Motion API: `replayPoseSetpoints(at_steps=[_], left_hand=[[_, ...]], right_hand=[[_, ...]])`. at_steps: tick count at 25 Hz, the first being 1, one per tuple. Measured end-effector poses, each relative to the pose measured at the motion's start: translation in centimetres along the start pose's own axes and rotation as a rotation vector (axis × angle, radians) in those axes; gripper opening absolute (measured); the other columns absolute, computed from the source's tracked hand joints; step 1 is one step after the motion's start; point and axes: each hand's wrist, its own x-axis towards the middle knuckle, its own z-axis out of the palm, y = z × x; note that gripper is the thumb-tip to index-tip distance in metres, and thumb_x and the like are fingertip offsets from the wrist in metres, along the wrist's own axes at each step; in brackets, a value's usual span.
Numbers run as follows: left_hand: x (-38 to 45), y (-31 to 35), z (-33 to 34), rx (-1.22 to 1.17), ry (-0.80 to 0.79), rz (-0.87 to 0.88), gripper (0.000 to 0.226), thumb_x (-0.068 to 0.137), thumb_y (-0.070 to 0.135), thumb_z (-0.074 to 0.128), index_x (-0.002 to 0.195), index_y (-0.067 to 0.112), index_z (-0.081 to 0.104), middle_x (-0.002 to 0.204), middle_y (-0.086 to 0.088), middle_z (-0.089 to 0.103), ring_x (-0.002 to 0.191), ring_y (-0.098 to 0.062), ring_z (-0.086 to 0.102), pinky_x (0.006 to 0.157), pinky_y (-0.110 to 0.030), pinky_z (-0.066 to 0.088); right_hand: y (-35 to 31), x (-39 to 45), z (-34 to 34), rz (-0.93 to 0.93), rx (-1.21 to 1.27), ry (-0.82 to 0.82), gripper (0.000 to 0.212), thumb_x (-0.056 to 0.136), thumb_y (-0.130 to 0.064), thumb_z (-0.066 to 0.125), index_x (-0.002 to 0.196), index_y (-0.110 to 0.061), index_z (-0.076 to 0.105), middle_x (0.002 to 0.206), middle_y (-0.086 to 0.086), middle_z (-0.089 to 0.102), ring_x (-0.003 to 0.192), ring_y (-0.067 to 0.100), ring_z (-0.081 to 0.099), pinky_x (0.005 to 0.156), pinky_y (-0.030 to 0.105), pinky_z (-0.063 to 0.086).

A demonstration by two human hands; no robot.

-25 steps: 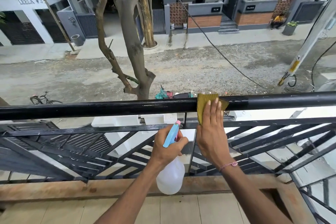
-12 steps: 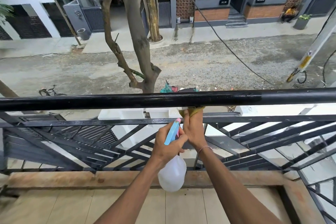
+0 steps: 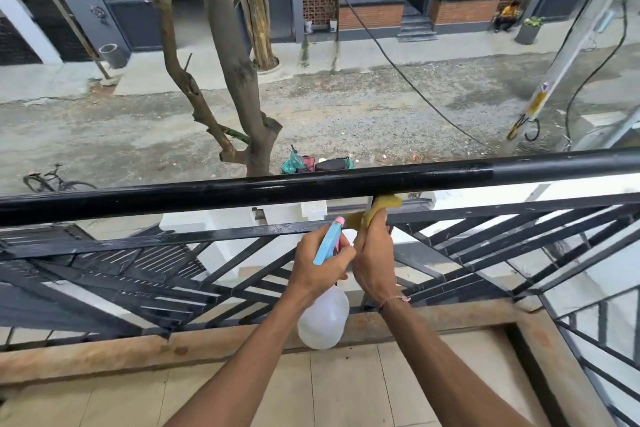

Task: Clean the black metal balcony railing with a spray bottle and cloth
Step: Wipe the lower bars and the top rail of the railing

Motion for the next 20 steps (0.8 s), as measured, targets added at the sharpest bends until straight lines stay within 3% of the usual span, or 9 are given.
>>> replayPoseSetpoints(at_steps=[1,2,4,5,8,12,14,17,20], left_hand=[[0.3,-0.3,-0.2,-0.011,0.003,0.0,0.007,0.086,0.018,0.072,0.087,0.015,0.066,0.076,-0.002,0.061,0.071,-0.02,0.067,0.06,-0.034,0.063],[0.4,-0.7,-0.6,-0.014,0.006,0.005,0.008,0.087,0.019,0.072,0.088,0.013,0.066,0.076,-0.002,0.06,0.071,-0.021,0.067,0.062,-0.039,0.064],[0.6,-1.1,-1.4,-0.021,0.012,0.019,0.007,0.09,0.014,0.07,0.086,0.012,0.065,0.072,0.002,0.058,0.068,-0.017,0.064,0.064,-0.044,0.065],[0.7,-1.3,-1.9,-0.025,0.002,0.028,0.006,0.09,0.013,0.07,0.087,0.012,0.065,0.071,0.004,0.057,0.068,-0.016,0.064,0.065,-0.044,0.065],[0.1,-1.9,-3.0,-0.032,-0.03,0.027,0.009,0.09,0.012,0.07,0.084,0.015,0.063,0.066,0.01,0.055,0.063,-0.013,0.06,0.064,-0.041,0.063],[-0.3,-2.6,-4.1,-0.022,-0.032,-0.002,0.02,0.089,0.008,0.069,0.075,0.021,0.062,0.064,0.01,0.054,0.06,-0.01,0.058,0.066,-0.05,0.063],[-0.2,-2.8,-4.3,-0.022,-0.026,-0.013,0.021,0.089,0.01,0.07,0.075,0.024,0.062,0.066,0.008,0.055,0.064,-0.011,0.059,0.068,-0.052,0.064],[0.0,-3.3,-4.5,-0.017,-0.027,-0.014,0.018,0.088,0.013,0.07,0.075,0.024,0.063,0.067,0.007,0.057,0.066,-0.014,0.061,0.067,-0.052,0.064],[0.0,-3.7,-4.7,-0.028,0.022,-0.028,0.01,0.086,0.014,0.072,0.081,0.02,0.065,0.072,-0.001,0.06,0.068,-0.022,0.064,0.062,-0.049,0.064]], right_hand=[[0.3,-0.9,0.4,0.049,0.018,-0.011,0.087,0.083,-0.081,0.04,0.134,-0.01,0.038,0.134,0.021,0.052,0.119,0.034,0.057,0.099,0.048,0.052],[1.2,-1.7,0.9,-0.024,-0.102,-0.024,0.075,0.095,-0.06,0.046,0.144,-0.006,0.032,0.15,0.024,0.04,0.138,0.04,0.042,0.109,0.053,0.045],[2.7,-2.1,1.7,-0.365,-0.388,0.041,0.061,0.102,-0.015,0.047,0.154,0.005,0.02,0.162,0.028,0.019,0.152,0.039,0.015,0.121,0.052,0.025],[3.2,-1.5,1.9,-0.474,-0.474,0.043,0.057,0.103,-0.006,0.04,0.154,0.008,0.019,0.162,0.029,0.017,0.153,0.038,0.012,0.123,0.048,0.017],[4.4,0.9,0.8,-0.606,-0.857,-0.037,0.058,0.099,-0.008,0.036,0.152,0.011,0.021,0.161,0.03,0.015,0.152,0.039,0.013,0.126,0.047,0.002],[5.1,1.7,-0.7,-0.662,-1.417,-0.27,0.069,0.099,-0.024,0.015,0.149,0.017,-0.009,0.157,0.038,-0.012,0.149,0.045,-0.013,0.115,0.053,-0.021],[4.6,0.8,0.7,-0.544,-1.357,-0.333,0.067,0.1,-0.019,0.016,0.148,0.016,-0.014,0.155,0.04,-0.016,0.149,0.046,-0.013,0.114,0.052,-0.021],[3.2,0.9,3.9,-0.325,-0.961,-0.291,0.075,0.101,-0.017,0.038,0.155,0.006,-0.009,0.161,0.032,-0.01,0.151,0.044,-0.01,0.123,0.049,-0.008],[2.4,1.1,7.2,-0.519,-0.804,-0.355,0.082,0.098,-0.025,0.055,0.16,-0.005,0.003,0.166,0.023,-0.004,0.152,0.039,-0.01,0.124,0.049,-0.002]])
